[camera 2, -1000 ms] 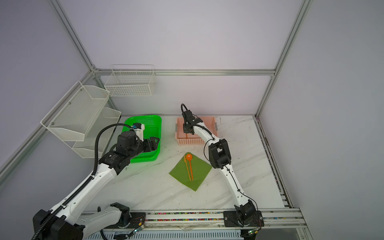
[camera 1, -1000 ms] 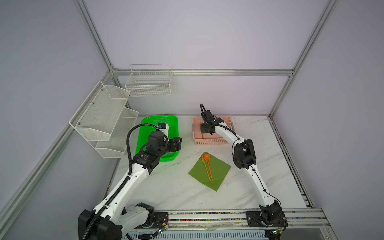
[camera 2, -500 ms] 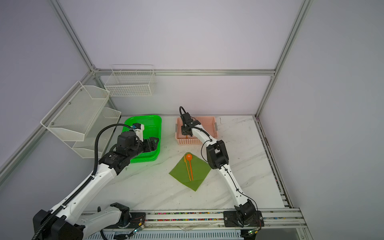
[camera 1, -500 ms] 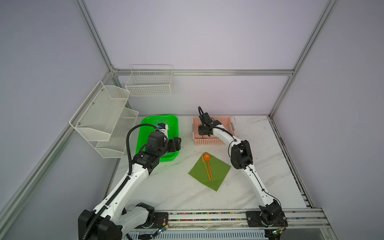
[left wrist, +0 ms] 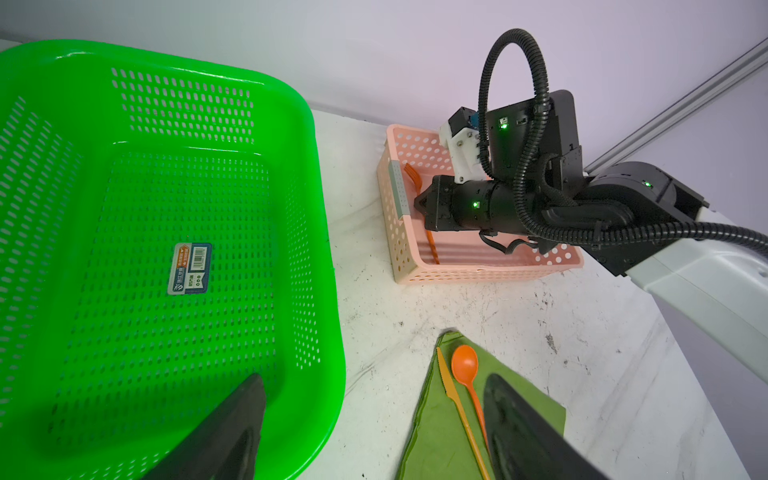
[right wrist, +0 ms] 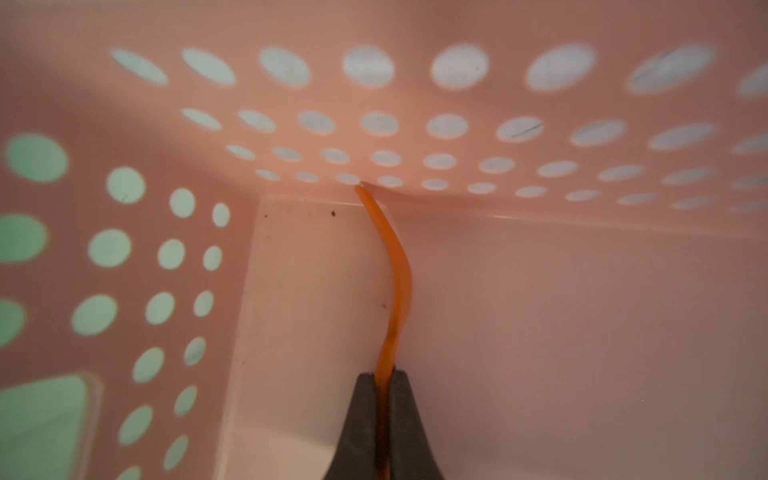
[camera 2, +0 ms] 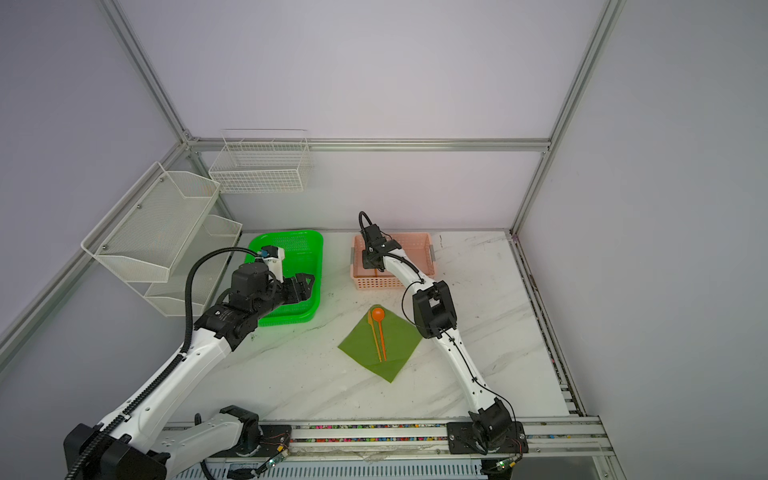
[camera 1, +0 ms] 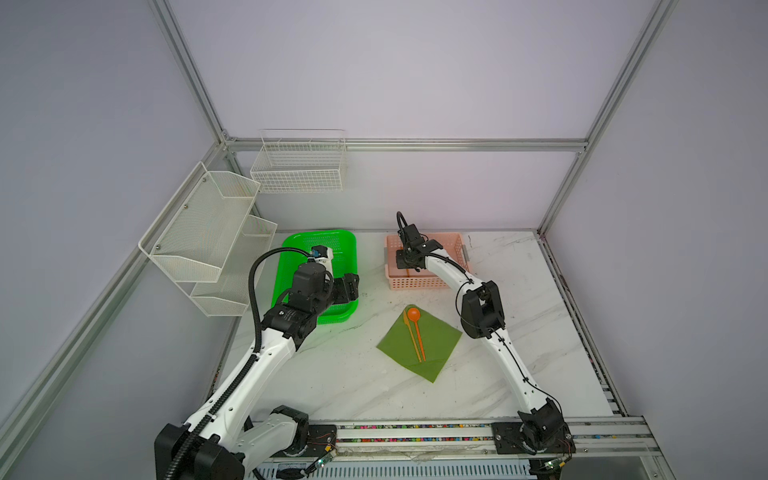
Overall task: Place the utensils on the paper napkin and roll it up
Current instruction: 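Lift the orange fork over the napkin while the left arm moves toward the napkin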
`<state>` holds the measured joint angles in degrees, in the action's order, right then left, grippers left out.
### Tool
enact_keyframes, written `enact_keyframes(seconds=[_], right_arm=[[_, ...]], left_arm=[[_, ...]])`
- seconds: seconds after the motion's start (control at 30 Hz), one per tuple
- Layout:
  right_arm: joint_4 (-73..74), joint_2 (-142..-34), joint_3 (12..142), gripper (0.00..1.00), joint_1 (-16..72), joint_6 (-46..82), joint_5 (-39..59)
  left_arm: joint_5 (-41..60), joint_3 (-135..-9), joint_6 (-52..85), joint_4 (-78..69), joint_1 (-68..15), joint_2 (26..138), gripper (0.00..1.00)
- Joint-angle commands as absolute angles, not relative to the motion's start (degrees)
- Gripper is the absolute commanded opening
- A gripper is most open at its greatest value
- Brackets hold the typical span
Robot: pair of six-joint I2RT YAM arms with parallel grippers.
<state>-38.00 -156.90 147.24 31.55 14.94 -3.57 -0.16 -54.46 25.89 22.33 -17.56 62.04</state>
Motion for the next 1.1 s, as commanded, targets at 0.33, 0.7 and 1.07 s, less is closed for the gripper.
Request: enact_keyframes(seconds=[0.33, 0.7, 1.07], right_arm=[[-29.7, -130.7, 134.4, 0.01, 31.6, 16.6, -3.6], [-16.8, -90.3, 81.7, 0.04, 32.1, 20.8, 1.9], [-10.7, -75.0, 51.9, 0.05, 33.2, 23.0, 8.9]], left_arm=[[0.0, -53.2, 25.6, 23.2, -16.9, 59.1, 0.81], [1.6, -46.4, 31.5, 20.3, -22.1, 58.8, 0.8], [-2.3, -37.1, 38.0, 12.4, -32.7, 59.3, 0.8]])
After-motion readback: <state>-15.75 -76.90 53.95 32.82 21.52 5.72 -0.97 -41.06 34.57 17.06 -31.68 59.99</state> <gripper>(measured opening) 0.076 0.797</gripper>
